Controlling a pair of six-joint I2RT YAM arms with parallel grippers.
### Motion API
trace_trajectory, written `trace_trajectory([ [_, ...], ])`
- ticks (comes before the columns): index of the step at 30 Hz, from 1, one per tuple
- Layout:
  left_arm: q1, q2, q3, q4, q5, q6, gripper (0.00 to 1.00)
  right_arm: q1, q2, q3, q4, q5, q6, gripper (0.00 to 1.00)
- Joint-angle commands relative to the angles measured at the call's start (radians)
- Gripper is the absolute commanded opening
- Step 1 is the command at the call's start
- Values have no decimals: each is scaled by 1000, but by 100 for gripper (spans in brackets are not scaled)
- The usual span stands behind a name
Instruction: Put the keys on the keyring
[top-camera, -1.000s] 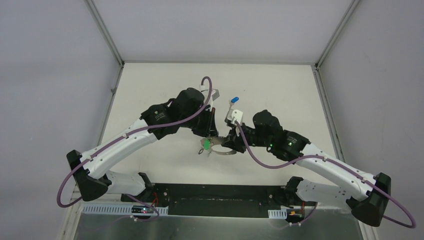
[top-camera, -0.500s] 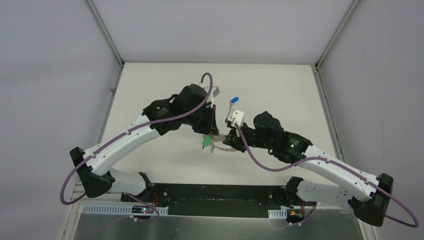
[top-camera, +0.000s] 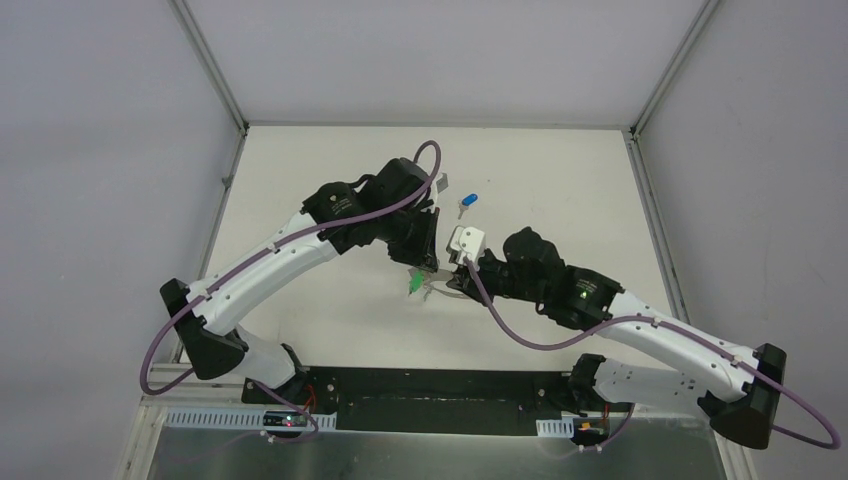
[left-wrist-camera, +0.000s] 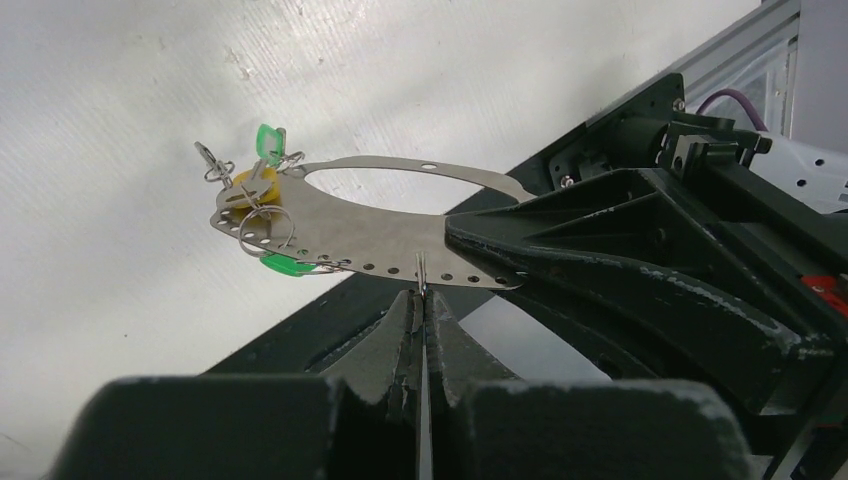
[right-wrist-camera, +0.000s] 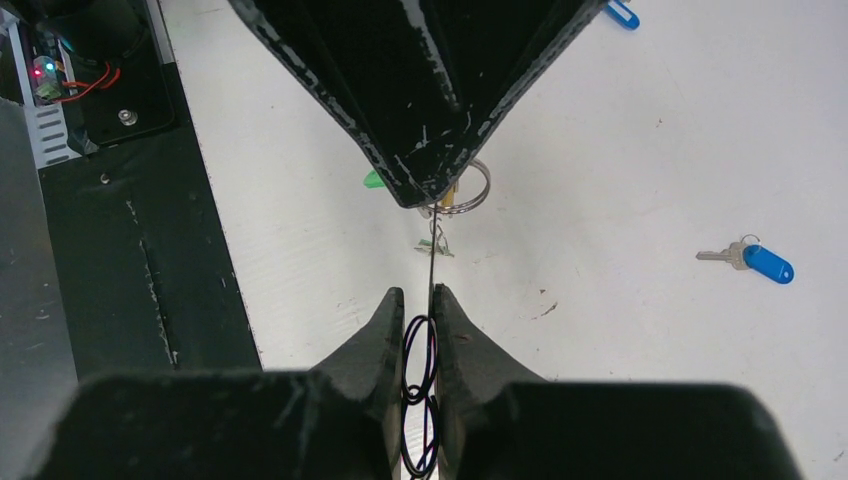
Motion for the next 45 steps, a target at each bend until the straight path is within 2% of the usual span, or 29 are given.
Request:
trace_trajectory([
  [1, -1, 25, 79, -70, 30, 33, 0, 2, -47, -5, 41, -2, -65, 0],
  [13, -1, 130, 166, -164, 58, 64, 0, 5, -109, -33, 70, -6, -65, 0],
  [18, 0, 165, 237, -253, -16, 76, 0, 6, -100, -28, 71, -6, -65, 0],
  [21, -1, 175, 266, -286, -15, 79, 0, 7, -83, -17, 74, -6, -65, 0],
  [37, -4, 195, 263, -311, 47, 80, 0, 12, -51, -1, 56, 64, -55, 0],
  [45, -9, 189, 271, -334, 36, 75, 0, 14, -44, 3, 37, 110, -45, 0],
])
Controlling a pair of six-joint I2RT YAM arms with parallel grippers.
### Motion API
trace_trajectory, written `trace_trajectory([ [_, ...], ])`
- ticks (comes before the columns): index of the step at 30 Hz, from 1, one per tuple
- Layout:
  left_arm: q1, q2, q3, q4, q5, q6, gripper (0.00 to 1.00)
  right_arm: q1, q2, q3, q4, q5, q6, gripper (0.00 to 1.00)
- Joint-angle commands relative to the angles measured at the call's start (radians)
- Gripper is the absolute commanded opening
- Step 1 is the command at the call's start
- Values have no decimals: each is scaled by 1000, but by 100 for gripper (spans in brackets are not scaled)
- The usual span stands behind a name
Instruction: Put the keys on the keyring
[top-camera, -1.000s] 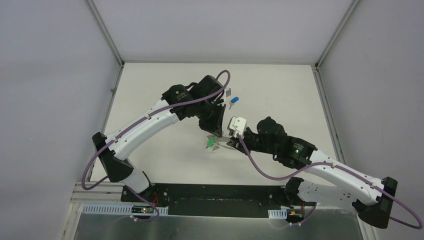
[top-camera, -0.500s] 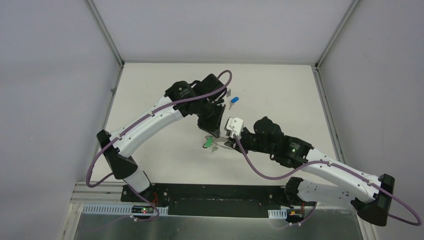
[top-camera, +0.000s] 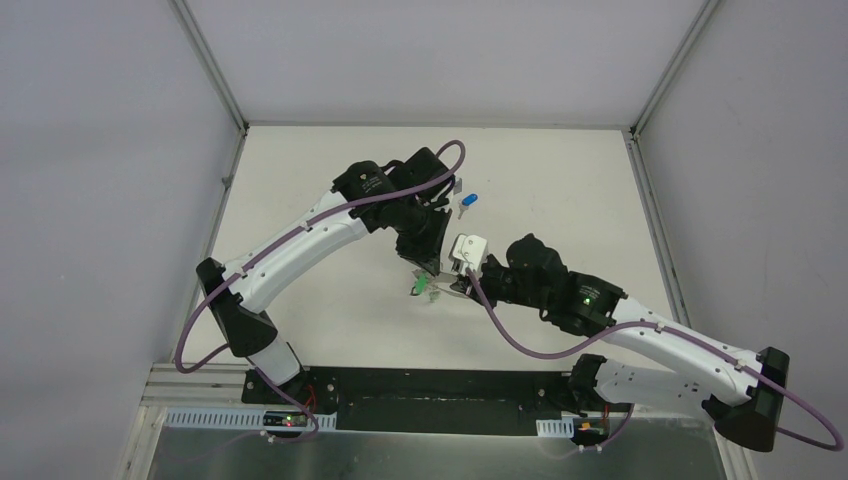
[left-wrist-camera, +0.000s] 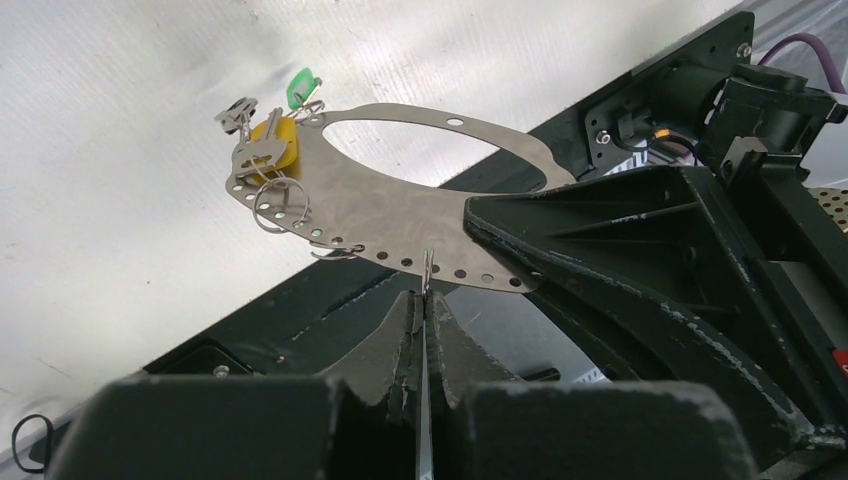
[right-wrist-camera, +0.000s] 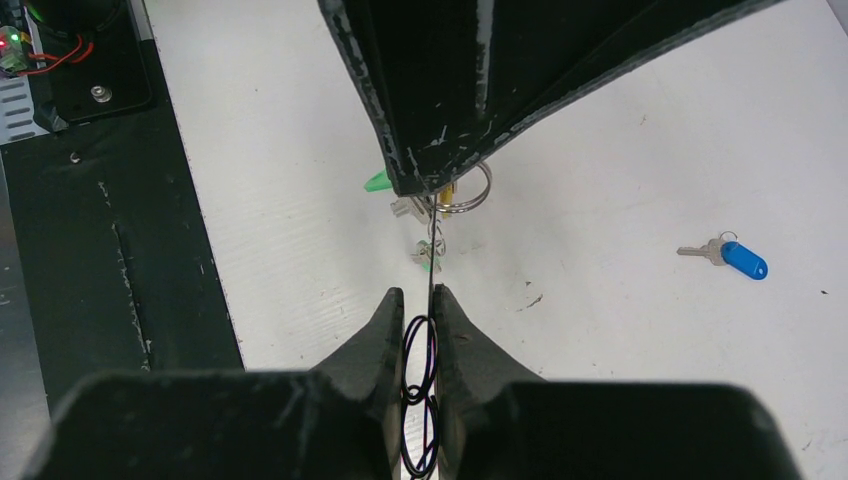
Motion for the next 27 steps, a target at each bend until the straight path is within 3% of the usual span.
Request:
trace_trajectory([
  [1, -10, -8, 37, -85, -9, 15, 0, -3, 2, 51, 24, 83, 13, 0],
  [27, -30, 24, 59, -105, 41, 59, 0, 2, -23, 3, 62, 6, -20, 0],
])
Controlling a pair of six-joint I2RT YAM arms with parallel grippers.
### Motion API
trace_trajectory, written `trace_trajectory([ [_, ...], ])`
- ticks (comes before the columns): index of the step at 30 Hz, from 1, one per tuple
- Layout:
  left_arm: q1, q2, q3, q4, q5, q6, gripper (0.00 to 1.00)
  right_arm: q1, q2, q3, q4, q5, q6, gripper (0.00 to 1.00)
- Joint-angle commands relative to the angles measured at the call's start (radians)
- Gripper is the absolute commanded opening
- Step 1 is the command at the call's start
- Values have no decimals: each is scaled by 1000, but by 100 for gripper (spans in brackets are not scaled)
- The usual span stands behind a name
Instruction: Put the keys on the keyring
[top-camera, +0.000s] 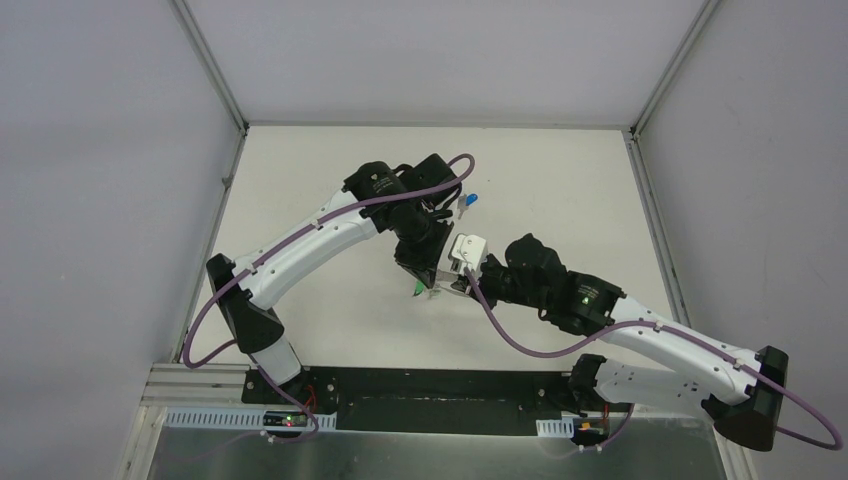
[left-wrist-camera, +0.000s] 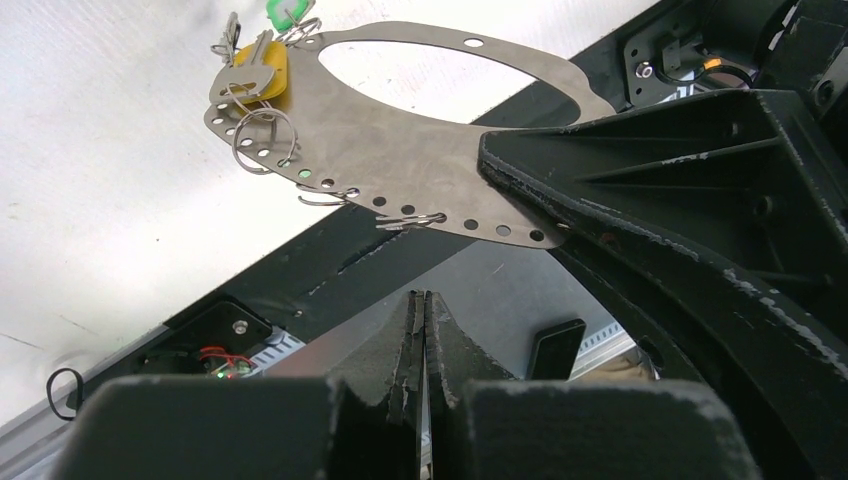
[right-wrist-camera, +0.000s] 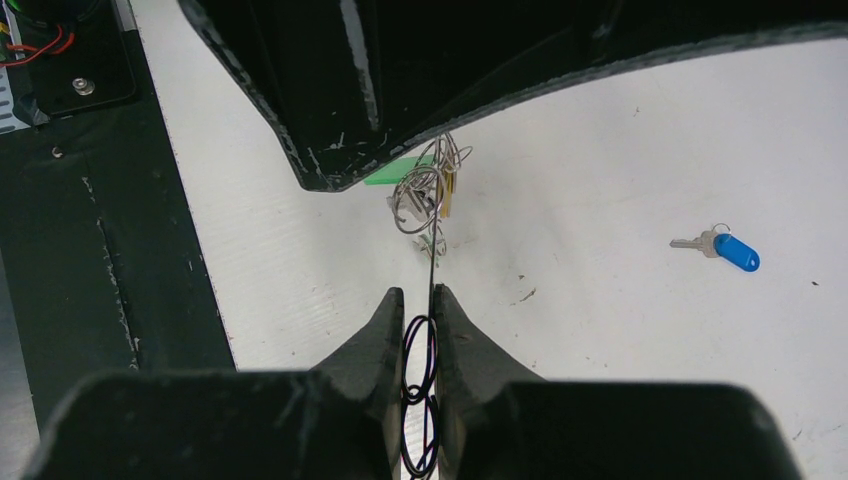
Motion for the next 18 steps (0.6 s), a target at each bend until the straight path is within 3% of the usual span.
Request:
trace_trajectory([
  [1, -11, -19, 35, -9, 4, 16, 0, -2, -30, 2, 66, -9, -12, 0],
  [5, -9, -39, 33, 4, -18, 17, 1, -2, -32, -1, 74, -16, -6, 0],
  [12, -8, -121, -2, 66, -99, -3, 32, -2, -51, -20, 104, -17, 17, 0],
  [15, -7, -197, -77, 151, -135, -37, 47, -1, -68, -39, 140, -15, 51, 0],
  [18, 0, -293, -201, 285, -133, -100, 55, -2, -79, -56, 170, -13, 95, 0],
])
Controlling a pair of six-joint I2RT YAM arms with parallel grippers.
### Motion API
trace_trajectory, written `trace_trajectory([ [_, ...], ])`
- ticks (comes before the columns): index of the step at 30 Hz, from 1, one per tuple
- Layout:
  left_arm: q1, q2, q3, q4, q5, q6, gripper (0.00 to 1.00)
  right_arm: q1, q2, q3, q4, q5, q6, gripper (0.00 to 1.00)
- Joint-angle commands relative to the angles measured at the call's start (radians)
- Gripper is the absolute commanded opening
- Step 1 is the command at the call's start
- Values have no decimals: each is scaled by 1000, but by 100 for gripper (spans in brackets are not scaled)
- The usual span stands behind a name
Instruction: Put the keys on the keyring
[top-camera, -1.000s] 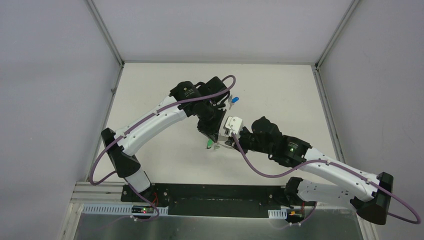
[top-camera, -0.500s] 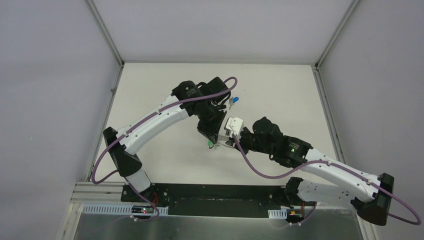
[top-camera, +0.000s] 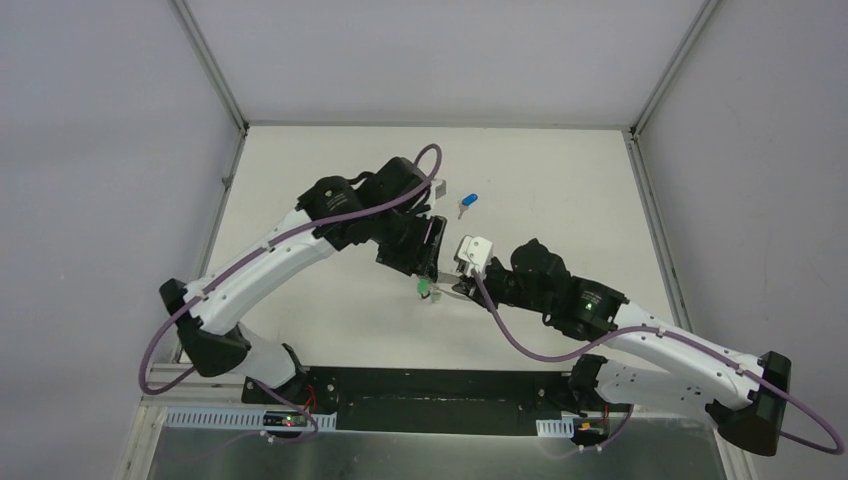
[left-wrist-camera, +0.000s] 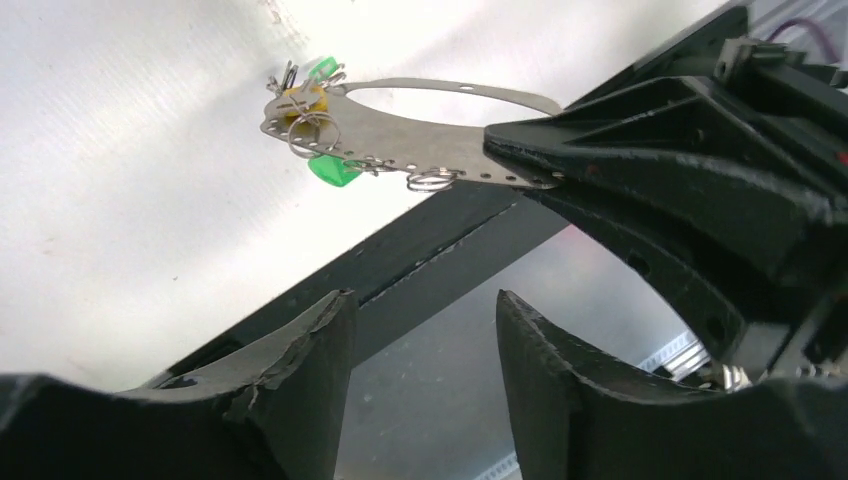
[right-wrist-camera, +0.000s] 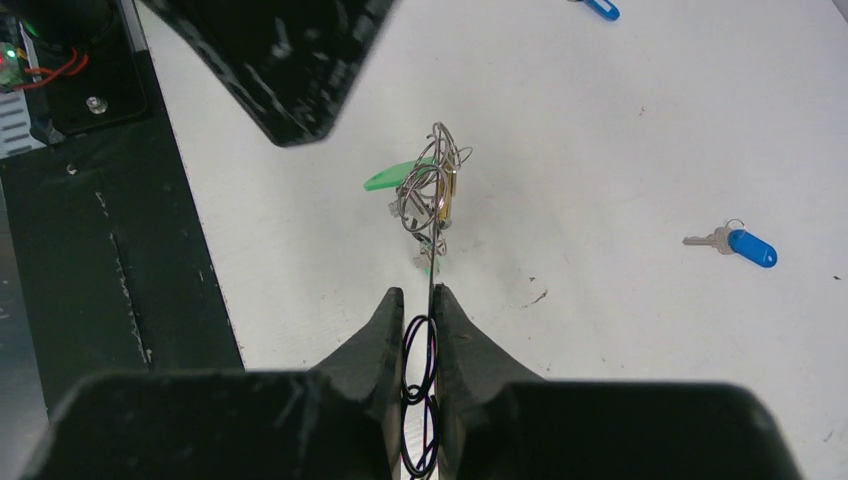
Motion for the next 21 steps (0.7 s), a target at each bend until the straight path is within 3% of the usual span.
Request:
trace_trajectory([
  [1, 5, -176, -151, 225, -38, -108, 56, -2, -43, -7, 136, -7, 83, 0],
  [10, 34, -445, -596, 720, 2, -436, 60, -1, -46, -37, 222, 28, 228, 0],
  [16, 33, -535, -855, 1110, -12, -678, 53, -2, -51, -60, 283, 45, 310, 0],
  [21, 33, -530, -887, 1165, -41, -709, 46, -2, -56, -58, 297, 61, 339, 0],
])
